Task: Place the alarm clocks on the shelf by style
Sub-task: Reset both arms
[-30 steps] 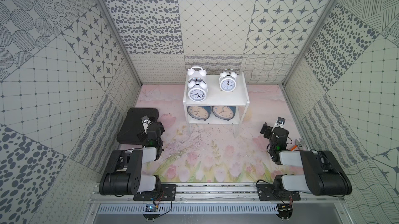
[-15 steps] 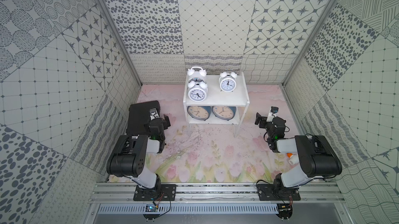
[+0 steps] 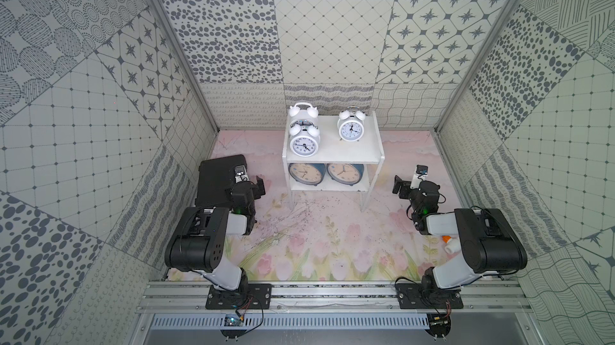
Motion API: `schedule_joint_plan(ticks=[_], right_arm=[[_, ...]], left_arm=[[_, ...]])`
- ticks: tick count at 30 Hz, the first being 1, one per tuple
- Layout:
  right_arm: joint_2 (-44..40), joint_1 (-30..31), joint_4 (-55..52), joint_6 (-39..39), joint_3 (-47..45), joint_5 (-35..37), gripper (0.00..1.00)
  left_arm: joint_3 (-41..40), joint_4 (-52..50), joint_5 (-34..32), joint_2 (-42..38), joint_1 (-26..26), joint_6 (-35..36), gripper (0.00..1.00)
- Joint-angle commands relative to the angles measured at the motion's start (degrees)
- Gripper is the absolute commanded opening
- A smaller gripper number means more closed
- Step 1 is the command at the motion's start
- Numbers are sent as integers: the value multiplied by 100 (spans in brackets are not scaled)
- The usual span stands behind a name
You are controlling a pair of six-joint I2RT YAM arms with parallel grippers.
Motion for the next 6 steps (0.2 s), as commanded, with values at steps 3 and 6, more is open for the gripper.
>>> schedule_joint_plan(ticks=[3,6], right_arm=[[-40,86,-156,-259,214,-275,99],[-54,94,-131,-262,188,-275,99]], left_arm=[[19,-64,376,34,-57,54,100],[23,-72,394,28,-59,58,100]])
